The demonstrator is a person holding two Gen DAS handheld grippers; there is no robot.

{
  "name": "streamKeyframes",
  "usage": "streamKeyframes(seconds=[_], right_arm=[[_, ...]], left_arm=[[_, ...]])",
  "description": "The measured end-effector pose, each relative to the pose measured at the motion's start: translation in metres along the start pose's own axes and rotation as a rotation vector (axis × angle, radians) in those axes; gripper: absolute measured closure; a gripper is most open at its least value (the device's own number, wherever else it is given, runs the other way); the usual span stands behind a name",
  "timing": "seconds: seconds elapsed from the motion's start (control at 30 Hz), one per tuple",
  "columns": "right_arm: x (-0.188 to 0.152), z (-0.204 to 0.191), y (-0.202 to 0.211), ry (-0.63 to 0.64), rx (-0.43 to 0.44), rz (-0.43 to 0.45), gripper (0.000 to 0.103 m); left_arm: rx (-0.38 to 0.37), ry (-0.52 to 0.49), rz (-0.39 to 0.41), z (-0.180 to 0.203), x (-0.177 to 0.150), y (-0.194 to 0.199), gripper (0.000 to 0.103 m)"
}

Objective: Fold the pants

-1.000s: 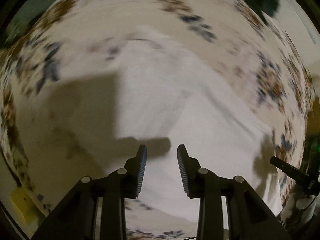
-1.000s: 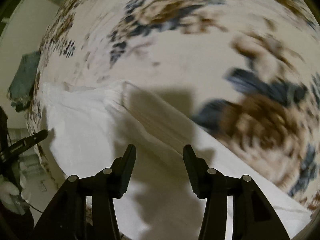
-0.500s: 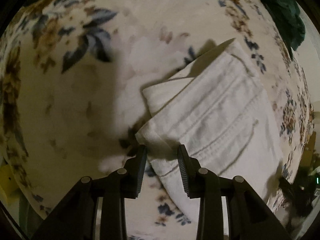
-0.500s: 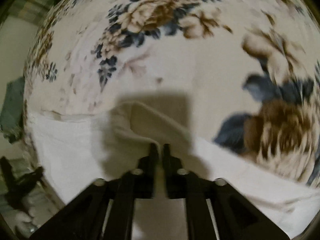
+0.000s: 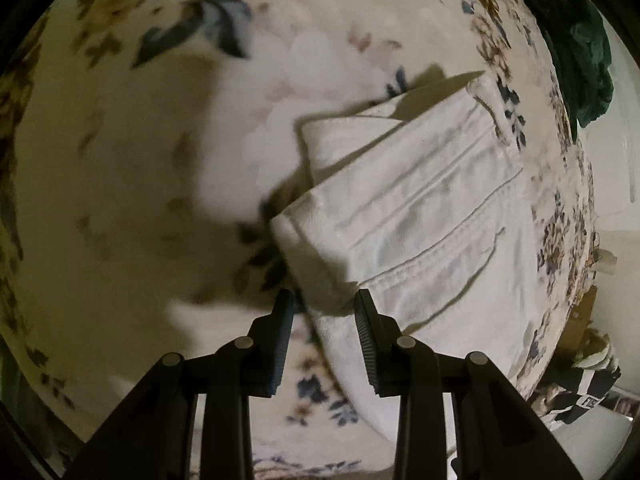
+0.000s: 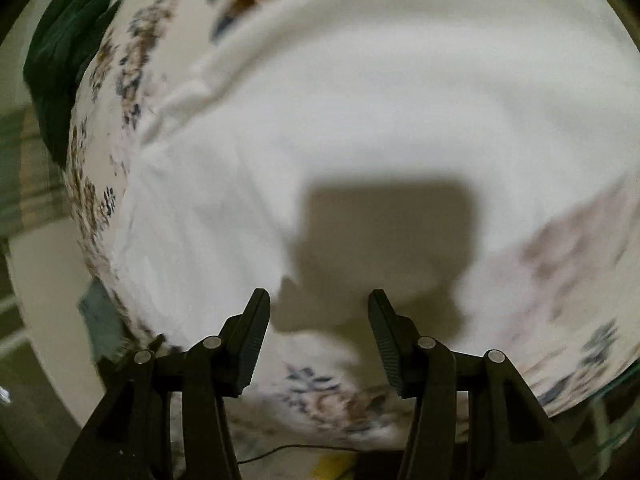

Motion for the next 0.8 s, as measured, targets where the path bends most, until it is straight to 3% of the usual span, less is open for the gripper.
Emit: streamKeyframes(seconds=[0.03, 0.13, 0.17, 0.23, 0.3, 0.47, 0.63, 0.73, 0.8], right_arm=[[-0.011, -0.006, -0.026, -0.035, 0.038, -0.011, 0.049], [-0.019, -0.003, -0.05, -0.066, 0.068, 0.01, 0.052], [-0.021, 0.0, -0.051, -0.081, 0.066, 0.037, 0.057], [-0.027, -0.002, -0.06, -0.115, 0.084, 0.075, 0.082], [-0.033, -0.002, -0.064, -0.125, 0.08, 0.102, 0.088], [-0.047, -0.003, -0.062, -0.099, 0.103, 0.134, 0.09], [-0.053, -0.016, -0.066, -0.055, 0.122, 0.136, 0.09], [-0.055, -0.016, -0.076, -0.043, 0.113, 0.121, 0.09], [-0.056, -0.014, -0.08, -0.033, 0.104, 0.119, 0.09]], left_arm=[[0.011, -0.013, 0.018, 0.003, 0.002, -0.002, 0.074], [0.006, -0.033, 0.08, 0.012, 0.001, 0.003, 0.09], [0.002, -0.062, 0.114, 0.017, -0.002, 0.011, 0.094], [-0.014, -0.111, 0.17, 0.024, -0.007, 0.027, 0.095], [-0.056, -0.114, 0.197, 0.031, -0.008, 0.044, 0.096], [-0.129, -0.189, 0.277, 0.071, 0.012, 0.07, 0.096], [-0.055, -0.226, 0.275, 0.066, 0.029, 0.046, 0.095], [0.016, -0.195, 0.198, 0.038, 0.034, 0.01, 0.094], [0.017, -0.159, 0.162, 0.019, 0.032, -0.001, 0.089]])
Point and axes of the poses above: each gripper's, at about its wrist camera, not at the fingertips, and y roughly against the way its jaws point, z to its right, x to its top, the point moved 2 cm from there along -y, roughly the way its jaws point, and after that the axes turned 1 degree about -x, right-handed, at the moved point
